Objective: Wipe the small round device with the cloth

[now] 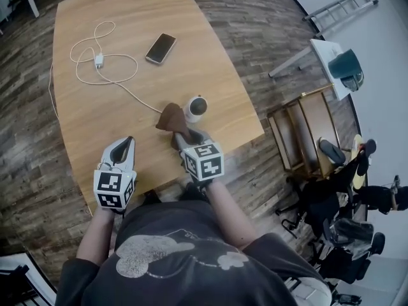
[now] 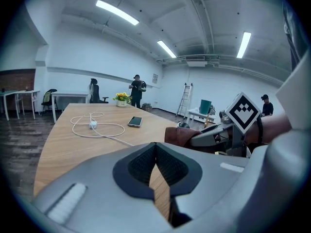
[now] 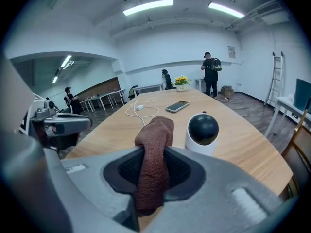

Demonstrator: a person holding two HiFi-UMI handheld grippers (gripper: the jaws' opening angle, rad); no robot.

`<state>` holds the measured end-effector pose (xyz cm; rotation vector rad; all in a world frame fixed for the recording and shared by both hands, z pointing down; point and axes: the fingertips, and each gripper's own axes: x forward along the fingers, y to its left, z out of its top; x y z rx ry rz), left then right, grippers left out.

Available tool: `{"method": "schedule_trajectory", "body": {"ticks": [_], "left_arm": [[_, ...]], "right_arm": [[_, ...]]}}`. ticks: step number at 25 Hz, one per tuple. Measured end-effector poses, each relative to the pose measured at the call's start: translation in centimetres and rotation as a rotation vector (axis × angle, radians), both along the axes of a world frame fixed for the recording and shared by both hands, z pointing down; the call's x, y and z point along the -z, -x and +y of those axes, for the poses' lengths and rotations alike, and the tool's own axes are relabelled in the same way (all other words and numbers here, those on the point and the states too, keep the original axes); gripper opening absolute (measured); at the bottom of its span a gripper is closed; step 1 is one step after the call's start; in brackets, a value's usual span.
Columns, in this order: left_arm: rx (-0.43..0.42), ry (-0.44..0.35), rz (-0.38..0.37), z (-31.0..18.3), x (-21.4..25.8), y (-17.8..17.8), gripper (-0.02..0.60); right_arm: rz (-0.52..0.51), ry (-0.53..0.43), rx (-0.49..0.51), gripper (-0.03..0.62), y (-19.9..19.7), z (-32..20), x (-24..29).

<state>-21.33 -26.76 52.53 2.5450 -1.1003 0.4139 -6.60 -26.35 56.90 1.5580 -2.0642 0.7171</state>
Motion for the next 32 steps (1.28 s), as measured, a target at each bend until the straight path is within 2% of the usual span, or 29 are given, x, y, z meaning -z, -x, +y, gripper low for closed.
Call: {"method": "schedule_trajectory", "body": {"ticks": [3,9,16,22,32], "left_arm": [[0.012,-0.035,0.014,0.5,1.5,-1.1,0.018],[0.100,-0.050,0.008,3.6,2.5,-3.0,0.020],[0.186,-0.030,-0.004,10.8,2.0,-6.7,0.020],[0.264,-0.078,-0.011,17.0,3.0,-9.9,0.020],[0.384,-0.061,-0.034,27.5,2.9,-11.1,0.020]], "right_arm": [[-0.017,-0.032,0.038,0.081,-0.2,0.7,1.2],[-0.042,-0.068,0.116,0.081,-2.4,3.6,2.8],[-0.062,-0.065,0.190,0.081,-7.2,10.0,2.7],[-0.081,-0.072,0.226,0.081,-12.0,14.5,2.5],[-0.111,-0.022,0.305,0.081,-14.4,22.7,0.8]]}}
